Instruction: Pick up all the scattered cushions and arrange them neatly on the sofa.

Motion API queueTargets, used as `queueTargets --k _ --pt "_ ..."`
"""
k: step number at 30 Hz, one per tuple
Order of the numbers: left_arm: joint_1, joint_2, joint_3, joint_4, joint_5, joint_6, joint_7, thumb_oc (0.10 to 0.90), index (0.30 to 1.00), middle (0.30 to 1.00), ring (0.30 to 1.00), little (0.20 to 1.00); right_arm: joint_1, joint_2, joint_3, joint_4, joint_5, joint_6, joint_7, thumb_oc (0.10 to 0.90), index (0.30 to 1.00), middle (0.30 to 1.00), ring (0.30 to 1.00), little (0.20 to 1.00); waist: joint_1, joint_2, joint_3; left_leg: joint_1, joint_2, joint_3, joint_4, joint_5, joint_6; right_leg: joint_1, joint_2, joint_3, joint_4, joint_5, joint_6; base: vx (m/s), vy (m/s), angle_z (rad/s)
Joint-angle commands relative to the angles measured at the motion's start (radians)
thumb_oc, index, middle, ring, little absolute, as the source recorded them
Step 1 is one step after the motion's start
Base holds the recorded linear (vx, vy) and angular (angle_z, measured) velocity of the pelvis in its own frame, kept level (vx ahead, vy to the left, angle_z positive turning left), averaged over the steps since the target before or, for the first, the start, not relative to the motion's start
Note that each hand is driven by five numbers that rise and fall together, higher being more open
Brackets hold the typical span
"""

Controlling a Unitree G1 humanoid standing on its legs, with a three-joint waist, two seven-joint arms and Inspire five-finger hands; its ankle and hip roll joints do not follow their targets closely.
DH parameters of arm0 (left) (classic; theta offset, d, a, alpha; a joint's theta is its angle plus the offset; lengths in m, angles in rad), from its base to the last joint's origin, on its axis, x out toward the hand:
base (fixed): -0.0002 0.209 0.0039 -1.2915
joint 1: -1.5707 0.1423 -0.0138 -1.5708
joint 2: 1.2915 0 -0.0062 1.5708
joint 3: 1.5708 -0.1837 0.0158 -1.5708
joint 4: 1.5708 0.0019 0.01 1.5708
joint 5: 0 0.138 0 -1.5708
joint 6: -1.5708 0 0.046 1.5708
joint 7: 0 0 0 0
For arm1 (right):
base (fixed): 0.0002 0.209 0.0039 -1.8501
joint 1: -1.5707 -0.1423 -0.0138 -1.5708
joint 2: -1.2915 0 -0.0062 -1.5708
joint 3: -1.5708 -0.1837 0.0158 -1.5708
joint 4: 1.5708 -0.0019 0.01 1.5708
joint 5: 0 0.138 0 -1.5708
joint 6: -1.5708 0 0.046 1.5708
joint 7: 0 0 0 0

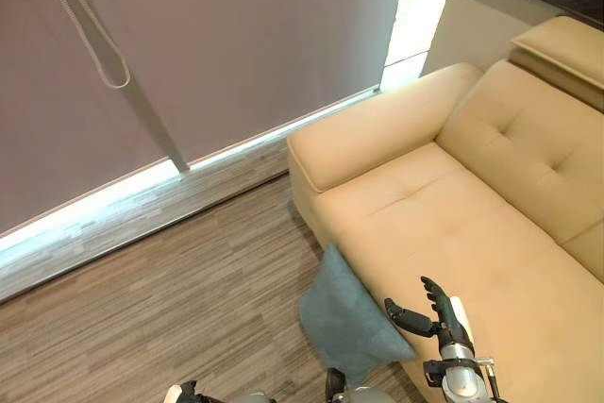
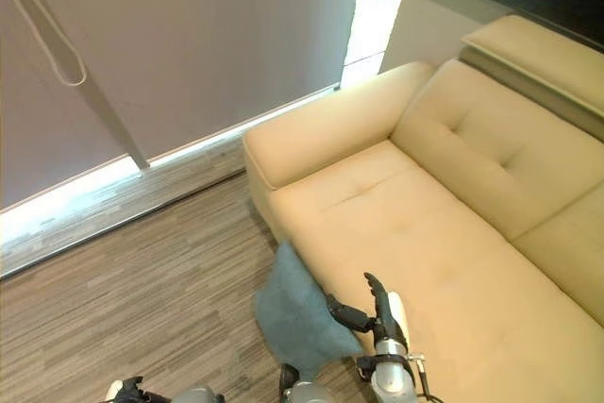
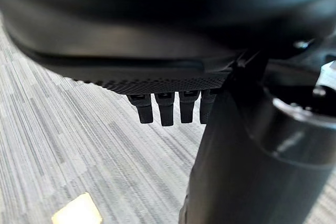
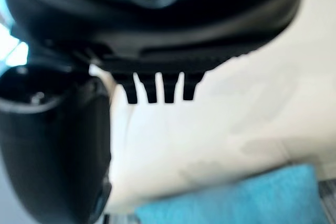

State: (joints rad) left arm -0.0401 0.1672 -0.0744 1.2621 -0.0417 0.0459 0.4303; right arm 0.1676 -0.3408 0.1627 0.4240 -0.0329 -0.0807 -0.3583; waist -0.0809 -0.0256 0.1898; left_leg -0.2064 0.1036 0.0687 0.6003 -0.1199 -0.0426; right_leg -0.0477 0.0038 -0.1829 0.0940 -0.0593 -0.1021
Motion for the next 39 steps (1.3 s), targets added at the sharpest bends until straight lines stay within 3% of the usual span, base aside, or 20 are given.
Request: queueTargets --k 1,2,4,6,7,11,15,19,20,21,22,24,26,28,32,36,39 --pt "0.017 -0.021 -0.012 -0.005 -0.061 -0.021 0.052 0.8 0.9 0.9 0.9 0.9 -0.028 -0.047 -0.002 -0.071 -0.006 -0.072 -0.05 0.8 0.9 0.9 0.9 0.9 0.031 -0.014 -0.005 0.018 -0.002 -0.132 -0.377 0.066 0.016 0.043 -0.024 0.108 0.066 -0.122 0.112 0.23 0.189 -0.69" --pt "0.003 -0.014 -0.02 -0.01 -0.062 -0.023 0.054 0.8 0.9 0.9 0.9 0.9 -0.043 -0.053 -0.002 -0.054 -0.017 -0.07 -0.063 0.8 0.9 0.9 0.9 0.9 0.04 -0.01 -0.002 0.007 -0.003 -0.19 -0.433 0.101 0.003 0.061 -0.021 0.123 0.061 -0.131 0.119 0.16 0.128 -0.59" --pt "-0.001 -0.014 0.003 0.021 -0.07 -0.016 0.053 0.8 0.9 0.9 0.9 0.9 -0.025 -0.042 -0.008 -0.05 -0.019 -0.062 -0.046 0.8 0.9 0.9 0.9 0.9 0.03 0.003 -0.024 0.051 0.005 -0.222 -0.496 0.11 -0.014 0.065 -0.021 0.148 0.066 -0.131 0.128 0.21 0.191 -0.66" --pt "-0.002 -0.012 0.005 0.023 -0.067 -0.015 0.053 0.8 0.9 0.9 0.9 0.9 -0.016 -0.039 -0.011 -0.052 -0.02 -0.061 -0.044 0.8 0.9 0.9 0.9 0.9 0.026 0.005 -0.028 0.071 0.009 -0.212 -0.516 0.114 -0.019 0.064 -0.025 0.15 0.065 -0.131 0.128 0.22 0.233 -0.69" --pt "0.001 -0.01 0.007 0.037 -0.055 -0.009 0.045 0.8 0.9 0.9 0.9 0.9 0.004 -0.034 -0.025 -0.055 -0.014 -0.059 -0.039 0.8 0.9 0.9 0.9 0.9 0.016 -0.003 -0.051 0.098 0.001 -0.192 -0.54 0.103 -0.014 0.068 -0.048 0.157 0.046 -0.118 0.144 0.23 0.28 -0.26" --pt "-0.015 0.008 0.011 0.034 -0.055 -0.011 0.044 0.8 0.9 0.9 0.9 0.9 0.018 -0.021 -0.024 -0.067 -0.002 -0.056 -0.024 0.8 0.9 0.9 0.9 0.9 0.005 -0.017 -0.053 0.119 -0.015 -0.145 -0.536 0.077 0.005 0.055 -0.081 0.192 0.029 -0.091 0.174 0.13 0.245 -0.2" --pt "-0.072 0.049 0.003 0.034 -0.038 -0.006 0.021 0.8 0.9 0.9 0.9 0.9 -0.006 -0.024 0.005 -0.068 0.0 -0.037 0.014 0.8 0.9 0.9 0.9 0.9 -0.014 -0.033 -0.017 0.075 -0.042 -0.078 -0.498 0.036 0.038 -0.015 -0.117 0.253 0.028 -0.054 0.21 -0.02 0.271 -0.48" --pt "-0.126 0.074 -0.006 0.012 -0.045 -0.017 0.037 0.8 0.9 0.9 0.9 0.9 -0.026 -0.023 0.012 -0.065 0.008 -0.037 0.01 0.8 0.9 0.9 0.9 0.9 -0.025 -0.036 0.017 0.024 -0.053 -0.029 -0.483 0.025 0.052 -0.094 -0.137 0.272 0.03 -0.016 0.231 -0.13 0.197 -0.38" --pt "-0.143 0.083 -0.006 0.003 -0.055 -0.023 0.046 0.8 0.9 0.9 0.9 0.9 -0.037 -0.018 0.014 -0.059 0.015 -0.037 0.004 0.8 0.9 0.9 0.9 0.9 -0.024 -0.035 0.026 0.008 -0.051 -0.011 -0.485 0.024 0.056 -0.123 -0.143 0.264 0.033 -0.003 0.235 -0.16 0.121 -0.5" --pt "-0.166 0.099 -0.006 -0.009 -0.071 -0.028 0.058 0.8 0.9 0.9 0.9 0.9 -0.05 -0.011 0.022 -0.055 0.021 -0.04 -0.005 0.8 0.9 0.9 0.9 0.9 -0.02 -0.032 0.044 -0.006 -0.042 0.014 -0.483 0.023 0.057 -0.165 -0.156 0.215 0.061 0.014 0.235 -0.24 0.214 -0.62" --pt "-0.177 0.114 -0.004 -0.015 -0.09 -0.039 0.062 0.8 0.9 0.9 0.9 0.9 -0.069 -0.007 0.03 -0.041 0.03 -0.046 -0.014 0.8 0.9 0.9 0.9 0.9 0.008 -0.022 0.05 -0.013 -0.026 0.056 -0.488 0.022 0.052 -0.18 -0.192 0.083 0.075 0.014 0.23 -0.15 0.196 -0.8" --pt "-0.164 0.132 0.023 -0.029 -0.101 -0.042 0.072 0.8 0.9 0.9 0.9 0.9 -0.08 0.0 0.038 -0.023 0.03 -0.05 -0.018 0.8 0.9 0.9 0.9 0.9 0.053 0.009 0.05 -0.008 0.016 0.134 -0.484 0.011 0.038 -0.111 -0.288 -0.182 0.125 -0.036 0.216 -0.1 0.185 -1.52" --pt "-0.155 0.149 0.045 -0.037 -0.096 -0.037 0.071 0.8 0.9 0.9 0.9 0.9 -0.073 0.0 0.033 -0.031 0.011 -0.043 -0.014 0.8 0.9 0.9 0.9 0.9 0.06 0.014 0.044 -0.004 0.03 0.167 -0.478 0.013 0.041 -0.06 -0.318 -0.192 0.16 -0.058 0.208 -0.11 0.135 -1.27" --pt "-0.144 0.152 0.066 -0.053 -0.102 -0.044 0.069 0.8 0.9 0.9 0.9 0.9 -0.061 0.001 0.022 -0.045 0.002 -0.033 -0.01 0.8 0.9 0.9 0.9 0.9 0.067 -0.002 0.029 0.015 0.013 0.185 -0.482 0.012 0.045 -0.028 -0.303 -0.131 0.099 -0.046 0.223 0.01 0.075 -0.8" --pt "-0.145 0.148 0.068 -0.058 -0.094 -0.049 0.07 0.8 0.9 0.9 0.9 0.9 -0.038 -0.005 0.011 -0.074 -0.004 -0.029 -0.004 0.8 0.9 0.9 0.9 0.9 0.058 -0.011 -0.003 0.024 -0.003 0.19 -0.481 0.008 0.042 -0.012 -0.284 -0.097 0.013 -0.016 0.253 0.09 -0.077 -0.38" --pt "-0.167 0.151 0.054 -0.05 -0.067 -0.042 0.063 0.8 0.9 0.9 0.9 0.9 -0.031 -0.023 0.012 -0.082 -0.017 -0.026 0.011 0.8 0.9 0.9 0.9 0.9 0.041 -0.007 0.006 0.021 -0.005 0.18 -0.475 0.003 0.042 -0.01 -0.28 -0.106 0.005 -0.015 0.255 0.01 -0.056 -0.04" --pt "-0.226 0.141 0.025 -0.067 -0.097 -0.061 0.066 0.8 0.9 0.9 0.9 0.9 -0.067 -0.03 0.024 -0.046 0.03 -0.025 0.014 0.8 0.9 0.9 0.9 0.9 0.026 -0.004 0.059 -0.058 -0.003 0.153 -0.44 0.011 0.036 -0.081 -0.276 -0.097 0.03 -0.015 0.244 -0.15 -0.047 0.15"
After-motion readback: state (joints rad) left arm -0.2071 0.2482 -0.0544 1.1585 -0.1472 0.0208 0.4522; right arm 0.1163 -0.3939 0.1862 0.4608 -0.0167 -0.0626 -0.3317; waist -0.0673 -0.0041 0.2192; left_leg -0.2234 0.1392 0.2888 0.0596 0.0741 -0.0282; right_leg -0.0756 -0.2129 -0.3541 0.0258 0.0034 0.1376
